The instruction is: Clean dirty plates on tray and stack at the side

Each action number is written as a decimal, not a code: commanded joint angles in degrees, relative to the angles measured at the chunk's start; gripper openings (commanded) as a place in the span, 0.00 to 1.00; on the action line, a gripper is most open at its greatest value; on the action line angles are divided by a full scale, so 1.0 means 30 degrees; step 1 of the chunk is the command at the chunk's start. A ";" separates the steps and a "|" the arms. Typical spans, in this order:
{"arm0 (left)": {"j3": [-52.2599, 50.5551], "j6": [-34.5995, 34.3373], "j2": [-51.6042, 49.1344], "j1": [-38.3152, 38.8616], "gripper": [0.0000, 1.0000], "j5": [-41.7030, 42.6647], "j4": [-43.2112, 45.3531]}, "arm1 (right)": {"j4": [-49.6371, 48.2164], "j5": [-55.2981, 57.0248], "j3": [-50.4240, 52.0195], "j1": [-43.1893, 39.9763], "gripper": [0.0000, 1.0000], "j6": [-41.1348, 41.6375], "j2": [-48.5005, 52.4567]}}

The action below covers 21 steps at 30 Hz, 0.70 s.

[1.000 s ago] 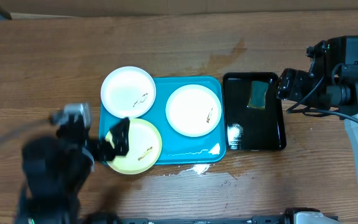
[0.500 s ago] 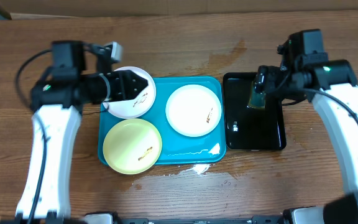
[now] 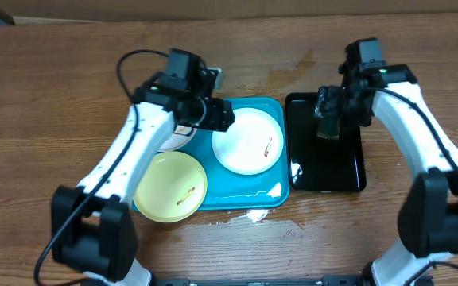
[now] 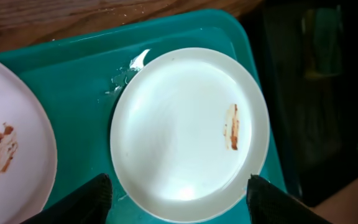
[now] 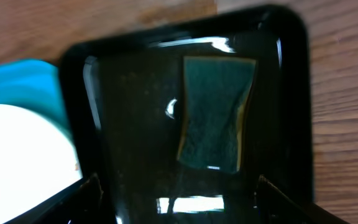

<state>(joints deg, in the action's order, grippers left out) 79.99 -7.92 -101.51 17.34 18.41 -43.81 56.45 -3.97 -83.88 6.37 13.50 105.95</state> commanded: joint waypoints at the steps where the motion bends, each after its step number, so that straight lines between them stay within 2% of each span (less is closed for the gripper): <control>1: 0.0321 0.0153 -0.0882 0.0321 0.71 -0.1639 0.0386 | -0.0408 0.0823 0.0102 0.0000 0.80 0.0095 0.0568; 5: 0.0321 0.0153 -0.1807 0.0357 0.70 -0.1639 0.0838 | -0.1377 0.2317 0.0109 0.0000 0.80 0.0095 0.1231; 21: 0.0270 0.0153 -0.4481 0.0663 0.64 -0.1625 0.1326 | -0.3985 0.2317 0.0466 0.0000 0.79 0.0087 0.3308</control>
<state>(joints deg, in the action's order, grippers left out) 79.99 -7.92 -112.97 18.68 14.17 -40.12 45.71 1.96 -83.74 6.39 13.50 115.37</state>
